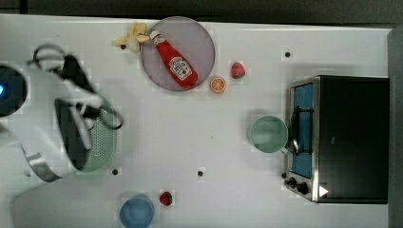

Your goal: Drag strainer right to left.

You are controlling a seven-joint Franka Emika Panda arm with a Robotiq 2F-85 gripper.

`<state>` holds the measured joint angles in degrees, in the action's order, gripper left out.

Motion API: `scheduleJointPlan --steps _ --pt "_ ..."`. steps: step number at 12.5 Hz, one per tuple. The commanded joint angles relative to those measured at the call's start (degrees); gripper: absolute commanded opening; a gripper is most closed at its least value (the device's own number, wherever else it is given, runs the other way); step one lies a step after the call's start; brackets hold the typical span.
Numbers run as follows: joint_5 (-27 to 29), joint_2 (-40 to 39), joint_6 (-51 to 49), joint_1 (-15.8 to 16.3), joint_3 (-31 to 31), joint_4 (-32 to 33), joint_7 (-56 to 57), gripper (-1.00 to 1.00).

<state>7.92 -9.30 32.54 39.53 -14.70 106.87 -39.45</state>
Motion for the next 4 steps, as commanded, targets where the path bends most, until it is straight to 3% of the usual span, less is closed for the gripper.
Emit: scheduleJointPlan --steps 1,4 --pt "-2.5 8.6 -8.3 -3.8 -11.2 1.3 17.9 1.0" --pt "-12.0 15.8 -17.0 -4.5 -19.3 1.3 26.5 1.0"
